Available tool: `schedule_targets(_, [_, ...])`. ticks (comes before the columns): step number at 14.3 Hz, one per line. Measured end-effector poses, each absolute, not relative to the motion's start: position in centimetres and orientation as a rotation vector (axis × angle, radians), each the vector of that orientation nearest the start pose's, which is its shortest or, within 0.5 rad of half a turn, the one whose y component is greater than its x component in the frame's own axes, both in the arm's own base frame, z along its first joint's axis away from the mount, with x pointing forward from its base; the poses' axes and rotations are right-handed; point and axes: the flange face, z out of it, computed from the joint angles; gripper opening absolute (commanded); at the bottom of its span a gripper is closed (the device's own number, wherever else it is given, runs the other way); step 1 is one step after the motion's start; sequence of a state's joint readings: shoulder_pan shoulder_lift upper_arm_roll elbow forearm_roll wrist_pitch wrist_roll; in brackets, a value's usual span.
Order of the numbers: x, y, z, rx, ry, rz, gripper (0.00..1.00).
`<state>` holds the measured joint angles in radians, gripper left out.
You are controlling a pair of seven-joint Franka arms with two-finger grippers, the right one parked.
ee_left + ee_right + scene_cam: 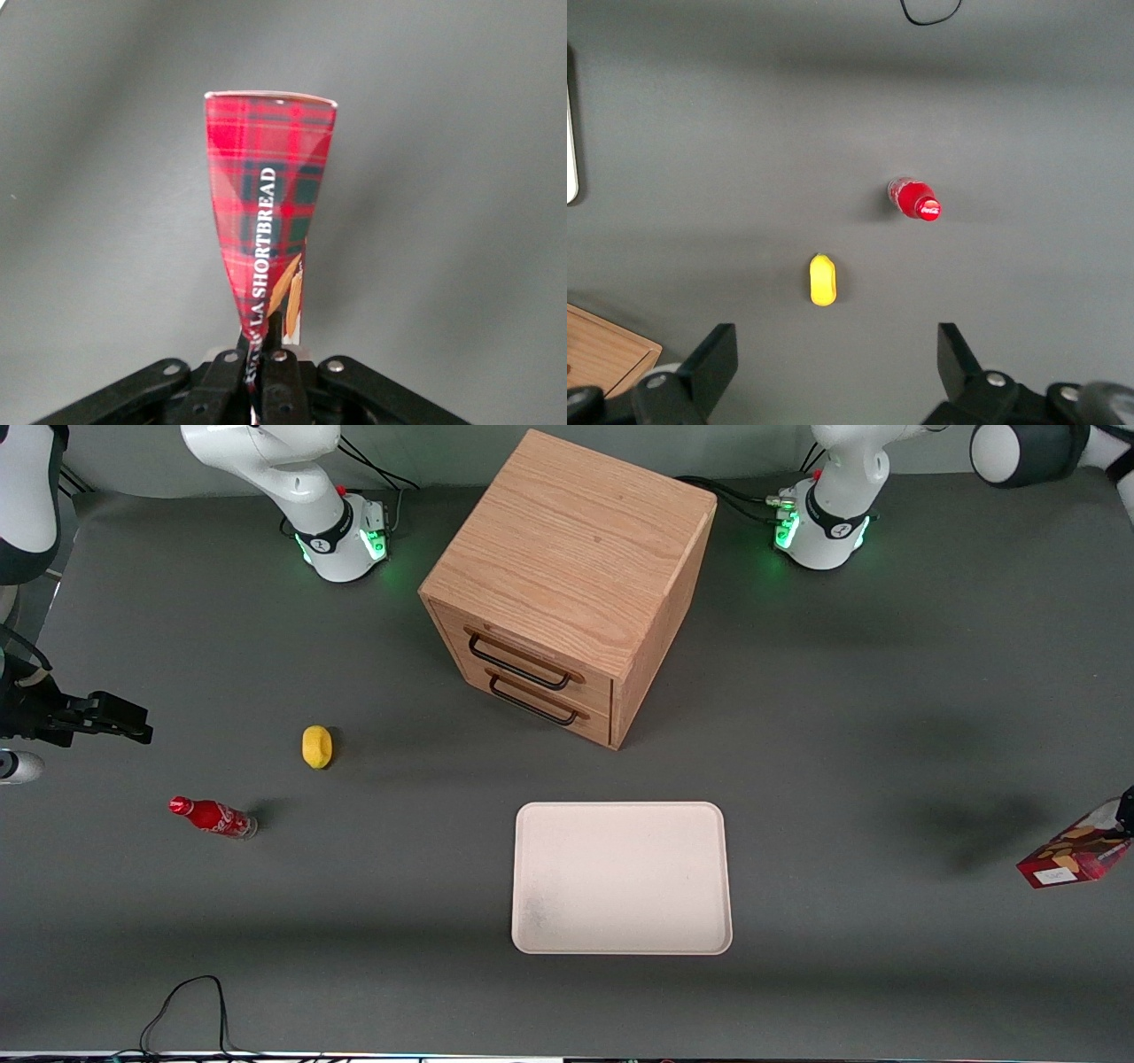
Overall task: Place red cookie box on tray
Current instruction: 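Carry the held cookie box over the white tray and lower it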
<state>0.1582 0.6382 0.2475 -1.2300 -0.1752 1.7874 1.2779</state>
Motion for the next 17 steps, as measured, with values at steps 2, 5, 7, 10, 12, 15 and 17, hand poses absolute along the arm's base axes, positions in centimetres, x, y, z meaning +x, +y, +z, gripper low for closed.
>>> schedule_targets(2, [69.0, 18.4, 42.5, -3.000, 1.164, 0.074, 0.00])
schedule_targets(5, [69.9, 9.2, 44.6, -3.118, 0.873, 0.102, 0.00])
schedule_targets(7, [70.4, 3.0, 44.8, -3.173, 0.695, 0.113, 0.00])
schedule_targets(10, [70.3, -5.8, 44.7, -3.244, 0.398, 0.144, 0.00])
schedule_targets(12, [69.9, -11.9, 44.5, -3.265, 0.195, 0.141, 0.00])
schedule_targets(15, [69.6, -20.6, 42.1, -3.242, -0.019, 0.062, 0.00])
schedule_targets(17, [69.3, -25.1, 38.6, -3.193, -0.083, 0.020, 0.00])
